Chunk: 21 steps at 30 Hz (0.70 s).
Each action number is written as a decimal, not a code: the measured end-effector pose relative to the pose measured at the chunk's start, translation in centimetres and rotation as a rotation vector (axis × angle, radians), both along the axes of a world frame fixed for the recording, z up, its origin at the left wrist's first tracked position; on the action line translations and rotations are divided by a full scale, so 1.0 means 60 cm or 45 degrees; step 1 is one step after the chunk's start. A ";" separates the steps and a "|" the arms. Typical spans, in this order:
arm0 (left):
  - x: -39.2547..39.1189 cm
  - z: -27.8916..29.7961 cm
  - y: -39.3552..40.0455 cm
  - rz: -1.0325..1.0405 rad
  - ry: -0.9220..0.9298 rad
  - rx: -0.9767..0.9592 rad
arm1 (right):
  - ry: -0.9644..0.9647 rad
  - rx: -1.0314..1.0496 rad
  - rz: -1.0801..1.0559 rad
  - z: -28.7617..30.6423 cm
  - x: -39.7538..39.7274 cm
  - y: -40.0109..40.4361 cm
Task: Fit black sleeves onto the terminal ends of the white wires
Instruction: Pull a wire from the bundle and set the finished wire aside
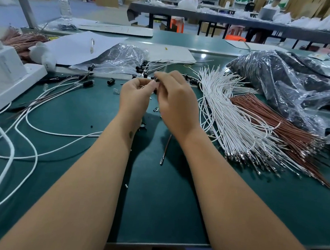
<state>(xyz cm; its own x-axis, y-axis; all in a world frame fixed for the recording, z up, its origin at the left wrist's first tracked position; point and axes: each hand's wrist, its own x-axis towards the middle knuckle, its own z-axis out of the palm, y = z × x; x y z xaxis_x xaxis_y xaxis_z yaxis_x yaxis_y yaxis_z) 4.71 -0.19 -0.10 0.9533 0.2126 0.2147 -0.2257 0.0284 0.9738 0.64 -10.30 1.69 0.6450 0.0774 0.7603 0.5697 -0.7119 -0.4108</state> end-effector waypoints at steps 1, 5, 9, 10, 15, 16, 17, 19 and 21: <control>0.000 0.000 -0.001 0.006 0.007 0.012 | -0.003 0.064 -0.061 -0.001 0.005 -0.008; 0.001 0.000 -0.001 0.017 0.037 0.096 | 0.356 0.543 -0.226 -0.001 0.031 -0.047; -0.001 0.002 -0.002 -0.009 0.042 0.151 | 0.616 1.161 -0.062 -0.002 0.038 -0.072; -0.001 0.002 -0.001 -0.019 0.045 0.159 | 0.584 1.158 -0.062 -0.002 0.039 -0.075; -0.007 0.003 -0.008 -0.130 0.035 0.269 | 0.541 1.086 -0.032 -0.009 0.041 -0.067; -0.009 0.003 -0.009 -0.130 0.029 0.279 | 0.574 1.124 -0.020 -0.008 0.040 -0.065; -0.009 0.003 -0.011 -0.123 0.029 0.285 | 0.603 1.154 -0.021 -0.007 0.040 -0.064; -0.009 0.004 -0.010 -0.109 0.033 0.289 | 0.642 1.173 -0.033 -0.006 0.041 -0.064; -0.007 0.005 -0.009 -0.104 0.037 0.284 | 0.656 1.125 -0.038 -0.006 0.041 -0.065</control>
<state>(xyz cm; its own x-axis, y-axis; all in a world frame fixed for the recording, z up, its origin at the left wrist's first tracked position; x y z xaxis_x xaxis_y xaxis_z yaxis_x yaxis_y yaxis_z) 4.30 -0.71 0.19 0.9718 0.0852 0.2199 -0.2031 -0.1712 0.9641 3.10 -14.21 1.36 0.9021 -0.3979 0.1673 0.1621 -0.0468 -0.9857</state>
